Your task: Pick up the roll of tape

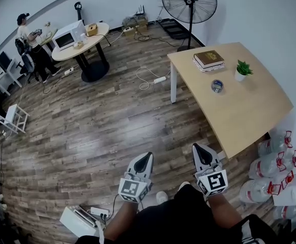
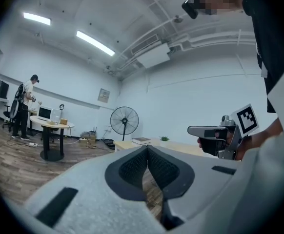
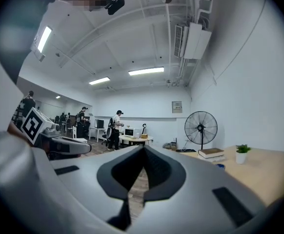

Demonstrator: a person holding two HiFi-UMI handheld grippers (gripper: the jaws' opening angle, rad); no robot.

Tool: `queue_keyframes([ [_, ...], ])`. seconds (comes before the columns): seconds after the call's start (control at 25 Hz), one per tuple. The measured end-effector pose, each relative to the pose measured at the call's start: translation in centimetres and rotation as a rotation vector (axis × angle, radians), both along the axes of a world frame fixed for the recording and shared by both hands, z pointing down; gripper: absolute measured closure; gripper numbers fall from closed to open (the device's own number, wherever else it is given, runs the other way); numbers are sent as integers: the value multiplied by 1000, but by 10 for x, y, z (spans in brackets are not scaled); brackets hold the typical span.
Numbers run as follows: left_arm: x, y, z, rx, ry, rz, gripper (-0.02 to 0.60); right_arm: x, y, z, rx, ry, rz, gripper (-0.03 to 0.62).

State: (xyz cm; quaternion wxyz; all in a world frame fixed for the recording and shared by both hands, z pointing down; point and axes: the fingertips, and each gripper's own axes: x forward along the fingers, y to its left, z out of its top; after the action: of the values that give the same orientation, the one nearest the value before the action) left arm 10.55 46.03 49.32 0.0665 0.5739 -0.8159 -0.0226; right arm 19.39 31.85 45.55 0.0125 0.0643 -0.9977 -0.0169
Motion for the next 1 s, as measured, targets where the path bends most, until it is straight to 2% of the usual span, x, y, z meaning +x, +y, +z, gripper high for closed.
queue_keyframes([
  [0.32,-39,-24,0,8,17,-8,578,-29,-29,-2,48,-13,30,600],
  [0.64,-96,-109,8,-38,0,53,578,-83,-116,5,44,-16,77,600],
  [1.0,-153,-198,0,-46,-16,93,578,-135,-201,-5,61,0,108,600],
])
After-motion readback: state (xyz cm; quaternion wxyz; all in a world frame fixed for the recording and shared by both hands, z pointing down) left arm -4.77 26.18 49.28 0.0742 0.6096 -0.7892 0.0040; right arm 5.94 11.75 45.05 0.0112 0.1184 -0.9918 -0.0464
